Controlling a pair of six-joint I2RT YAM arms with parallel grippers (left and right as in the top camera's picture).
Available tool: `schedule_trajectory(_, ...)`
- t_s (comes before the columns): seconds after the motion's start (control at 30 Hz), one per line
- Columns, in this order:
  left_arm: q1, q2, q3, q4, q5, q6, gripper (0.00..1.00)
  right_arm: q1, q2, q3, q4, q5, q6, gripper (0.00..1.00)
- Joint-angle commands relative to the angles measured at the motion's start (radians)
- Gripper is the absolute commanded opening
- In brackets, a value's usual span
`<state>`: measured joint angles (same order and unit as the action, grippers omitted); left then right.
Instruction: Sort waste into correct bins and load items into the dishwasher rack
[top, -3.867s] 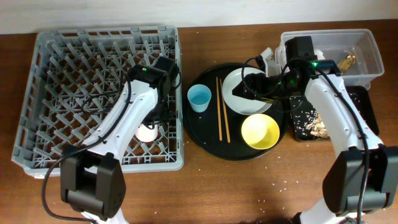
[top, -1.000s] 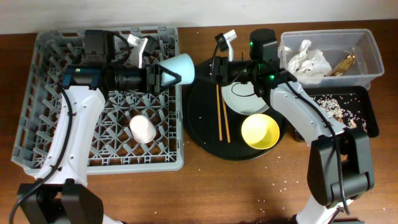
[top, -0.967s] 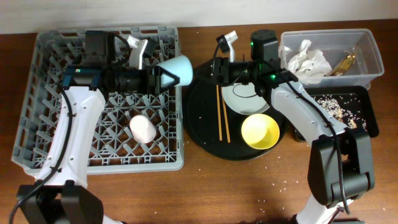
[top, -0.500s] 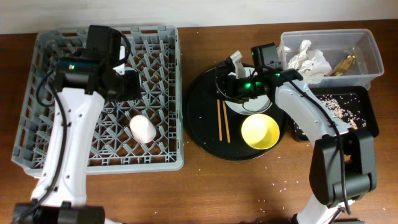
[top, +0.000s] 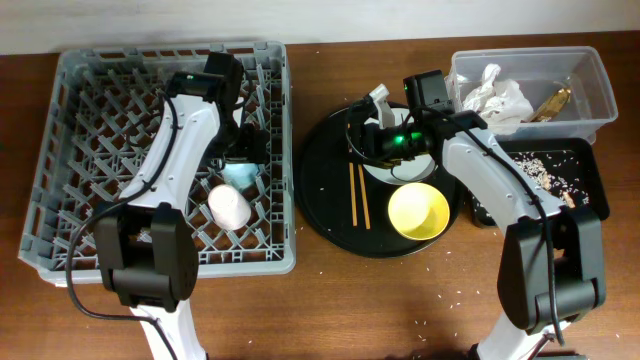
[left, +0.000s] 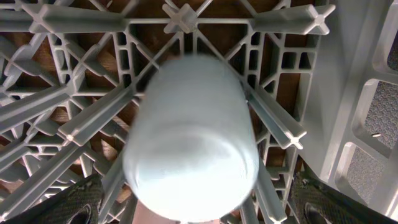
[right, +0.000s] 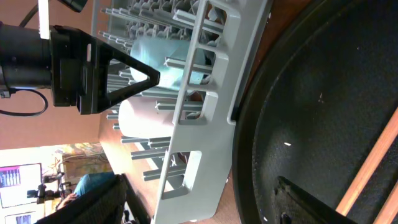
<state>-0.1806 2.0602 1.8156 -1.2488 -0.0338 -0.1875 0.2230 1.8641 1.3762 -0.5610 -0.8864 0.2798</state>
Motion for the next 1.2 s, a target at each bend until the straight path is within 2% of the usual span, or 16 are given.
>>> schedule_trajectory(0.0, -0.002, 0.018, 0.023, -0.007, 0.005, 0.005, 0.96, -0.002, -0.010, 0.000, -0.001, 0.008, -0.014, 0.76)
schedule_trajectory(0.07, -0.010, 0.018, 0.136, -0.084, 0.005, 0.006, 0.96, -0.006, -0.011, 0.000, 0.000, 0.008, -0.014, 0.75)
schedule_trajectory(0.17, -0.069, 0.018, 0.370, -0.212, 0.005, 0.006, 0.96, -0.054, -0.056, 0.004, -0.042, 0.024, -0.026, 0.70)
schedule_trajectory(0.23, -0.134, 0.017, 0.404, -0.218, 0.005, 0.005, 0.97, -0.103, -0.161, 0.004, -0.175, 0.212, -0.058, 0.69)
schedule_trajectory(0.3, -0.226, 0.018, 0.404, -0.187, 0.055, 0.005, 0.97, -0.164, -0.353, 0.004, -0.388, 0.587, -0.040, 0.71)
schedule_trajectory(0.37, -0.272, 0.020, 0.404, -0.152, 0.056, 0.001, 0.97, -0.192, -0.401, 0.004, -0.530, 0.732, -0.001, 0.74)
schedule_trajectory(0.43, -0.302, 0.023, 0.403, -0.109, 0.056, 0.001, 0.97, -0.192, -0.381, -0.016, -0.628, 0.775, -0.002, 0.74)
schedule_trajectory(0.5, -0.308, 0.042, 0.403, -0.106, 0.058, -0.025, 0.97, -0.192, -0.359, -0.089, -0.617, 0.790, -0.001, 0.74)
schedule_trajectory(0.57, -0.319, 0.089, 0.403, -0.105, 0.125, -0.030, 0.97, -0.192, -0.335, -0.176, -0.569, 0.790, 0.018, 0.73)
schedule_trajectory(0.63, -0.335, 0.120, 0.403, -0.099, 0.125, -0.030, 0.97, -0.192, -0.314, -0.209, -0.527, 0.790, 0.029, 0.70)
schedule_trajectory(0.7, -0.356, 0.145, 0.403, -0.086, 0.124, -0.032, 0.97, -0.192, -0.294, -0.228, -0.481, 0.790, 0.037, 0.51)
schedule_trajectory(0.73, -0.356, 0.146, 0.403, -0.079, 0.124, -0.032, 0.97, -0.192, -0.272, -0.252, -0.440, 0.790, 0.037, 0.34)
schedule_trajectory(0.77, -0.355, 0.146, 0.403, -0.079, 0.124, -0.032, 0.97, -0.192, -0.251, -0.276, -0.409, 0.790, 0.036, 0.31)
schedule_trajectory(0.93, -0.354, 0.146, 0.403, -0.070, 0.124, -0.032, 0.97, -0.191, -0.158, -0.294, -0.359, 0.795, 0.035, 0.28)
schedule_trajectory(1.17, -0.356, 0.146, 0.403, -0.061, 0.125, -0.033, 0.97, -0.175, -0.153, -0.293, -0.344, 0.739, 0.020, 0.19)
